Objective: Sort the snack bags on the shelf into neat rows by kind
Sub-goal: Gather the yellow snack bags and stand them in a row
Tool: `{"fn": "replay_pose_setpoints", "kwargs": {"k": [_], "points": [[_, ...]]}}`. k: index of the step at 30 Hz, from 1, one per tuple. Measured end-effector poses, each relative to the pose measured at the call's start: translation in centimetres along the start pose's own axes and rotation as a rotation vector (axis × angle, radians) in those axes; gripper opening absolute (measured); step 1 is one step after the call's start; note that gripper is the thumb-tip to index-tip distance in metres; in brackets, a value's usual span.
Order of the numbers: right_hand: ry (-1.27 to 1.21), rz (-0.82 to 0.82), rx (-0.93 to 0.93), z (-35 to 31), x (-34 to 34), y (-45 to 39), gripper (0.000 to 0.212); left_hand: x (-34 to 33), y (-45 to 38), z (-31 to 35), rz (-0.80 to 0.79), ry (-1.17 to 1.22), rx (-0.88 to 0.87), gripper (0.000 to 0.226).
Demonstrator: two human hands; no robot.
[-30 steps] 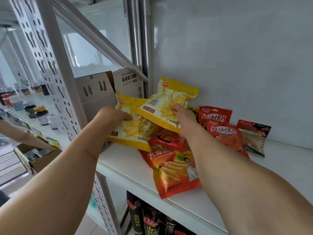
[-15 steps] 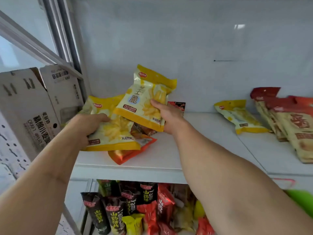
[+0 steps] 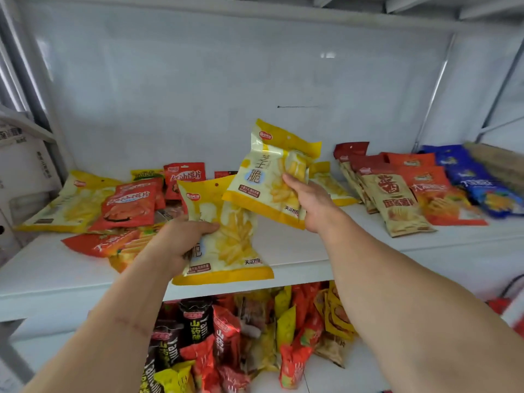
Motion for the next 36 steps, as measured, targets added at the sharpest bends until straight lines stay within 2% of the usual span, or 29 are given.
{"fn": "replay_pose_setpoints", "kwargs": {"k": [3,7,13,18,21,24,30,36], "points": [[0.036,0.059,0.06,-1.2,5.4,-1.6,0.038,-4.4,-1.0,-0.8,-0.049,0.009,0.016,0.019],[0.149,0.1,0.149,-3.0,12.6,-4.4,0.019,-10.6,-3.0,-1.7,-0.08,0.025,0.019,0.022],[0.324,0.043,0.186,-3.9,18.8,-10.2,0.026,-17.2,-5.9,-2.9,-0.036,-0.016,0.064,0.029],[0.4,-0.028,0.14,-2.1,19.5,-14.7,0.049,-15.3,-6.8,-3.3,0.108,0.047,0.096,0.028],[0.407,-0.033,0.151,-1.6,18.8,-16.1,0.048,-14.9,-7.3,-2.7,0.139,0.099,0.069,0.03],[0.452,-0.02,0.18,-1.7,18.4,-16.8,0.061,-17.0,-8.0,-1.6,0.092,0.109,0.036,0.029],[0.56,-0.017,0.182,-0.9,17.8,-17.9,0.061,-20.6,-9.8,-1.0,-0.006,0.116,0.035,0.03],[0.591,0.09,0.143,-0.2,17.7,-18.8,0.052,-21.7,-11.3,-0.7,-0.035,0.105,0.034,0.026]]}}
Point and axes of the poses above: each hand's wrist, its own y-axis away from the middle knuckle, its own x-axis out of the back of the hand, z = x × y, the point moved 9 cm from there along -y, towards the middle knuckle, and after that the axes turned 1 degree about z, right-handed, at the moved point
